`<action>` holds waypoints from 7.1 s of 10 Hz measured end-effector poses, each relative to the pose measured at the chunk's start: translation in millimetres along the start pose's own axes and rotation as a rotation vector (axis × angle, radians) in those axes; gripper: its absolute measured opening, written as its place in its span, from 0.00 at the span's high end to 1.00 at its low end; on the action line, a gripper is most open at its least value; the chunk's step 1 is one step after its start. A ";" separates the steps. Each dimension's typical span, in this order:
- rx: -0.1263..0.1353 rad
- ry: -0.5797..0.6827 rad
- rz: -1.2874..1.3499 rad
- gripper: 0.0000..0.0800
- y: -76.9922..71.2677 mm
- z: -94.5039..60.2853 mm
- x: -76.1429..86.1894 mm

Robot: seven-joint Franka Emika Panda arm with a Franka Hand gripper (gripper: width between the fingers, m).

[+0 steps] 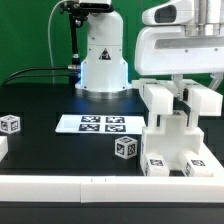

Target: Assemble chair

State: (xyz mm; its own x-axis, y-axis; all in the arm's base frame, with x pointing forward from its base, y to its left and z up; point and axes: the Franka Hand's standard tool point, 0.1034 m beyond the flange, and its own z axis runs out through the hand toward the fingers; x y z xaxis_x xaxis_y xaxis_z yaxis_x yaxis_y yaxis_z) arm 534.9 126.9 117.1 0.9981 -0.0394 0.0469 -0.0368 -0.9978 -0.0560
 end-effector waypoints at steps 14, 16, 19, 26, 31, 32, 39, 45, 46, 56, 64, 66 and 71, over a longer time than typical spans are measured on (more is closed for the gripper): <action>-0.003 0.013 0.002 0.26 1.5 17.3 5.8; -0.003 0.013 0.002 0.19 1.1 17.3 5.8; -0.005 0.010 -0.002 0.19 -0.1 16.7 5.5; 0.009 0.051 -0.001 0.19 -16.7 17.8 16.0; 0.010 0.054 -0.007 0.19 -15.5 11.6 17.8; 0.011 0.050 -0.012 0.19 -13.0 3.1 18.5; 0.029 0.074 -0.153 0.19 40.1 -54.8 8.7; 0.064 0.031 -0.227 0.19 88.1 -46.5 1.6; 0.064 0.023 -0.246 0.19 100.3 -41.1 0.8; 0.061 -0.038 0.123 0.19 105.8 -28.5 1.2; 0.231 -0.123 0.894 0.19 133.1 -11.9 -2.3; 0.237 -0.138 0.976 0.19 135.1 -8.6 -3.7; 0.261 -0.169 1.083 0.19 155.0 50.5 -24.5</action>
Offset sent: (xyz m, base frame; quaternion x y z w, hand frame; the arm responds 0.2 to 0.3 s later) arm -0.0031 0.0010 -0.0205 -0.0041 0.0019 0.0224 0.9997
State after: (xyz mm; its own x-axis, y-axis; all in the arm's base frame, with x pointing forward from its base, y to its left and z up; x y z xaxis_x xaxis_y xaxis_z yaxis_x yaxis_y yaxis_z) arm 507.2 -24.1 56.8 0.4407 -0.8504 -0.2873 -0.8963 -0.3993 -0.1929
